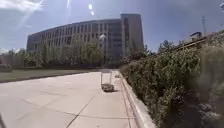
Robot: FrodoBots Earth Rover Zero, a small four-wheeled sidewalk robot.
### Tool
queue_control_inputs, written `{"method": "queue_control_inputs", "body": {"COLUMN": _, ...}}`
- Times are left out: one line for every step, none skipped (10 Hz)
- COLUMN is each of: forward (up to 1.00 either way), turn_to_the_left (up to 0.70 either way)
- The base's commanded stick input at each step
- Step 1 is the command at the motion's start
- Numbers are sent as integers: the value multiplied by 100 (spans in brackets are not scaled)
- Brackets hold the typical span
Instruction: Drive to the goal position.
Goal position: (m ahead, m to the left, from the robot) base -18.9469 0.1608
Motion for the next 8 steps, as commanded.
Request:
{"method": "queue_control_inputs", "body": {"forward": 7, "turn_to_the_left": 0}}
{"method": "queue_control_inputs", "body": {"forward": 7, "turn_to_the_left": 0}}
{"method": "queue_control_inputs", "body": {"forward": 7, "turn_to_the_left": 0}}
{"method": "queue_control_inputs", "body": {"forward": 7, "turn_to_the_left": 0}}
{"method": "queue_control_inputs", "body": {"forward": 7, "turn_to_the_left": 0}}
{"method": "queue_control_inputs", "body": {"forward": 7, "turn_to_the_left": 0}}
{"method": "queue_control_inputs", "body": {"forward": 6, "turn_to_the_left": 0}}
{"method": "queue_control_inputs", "body": {"forward": 7, "turn_to_the_left": 0}}
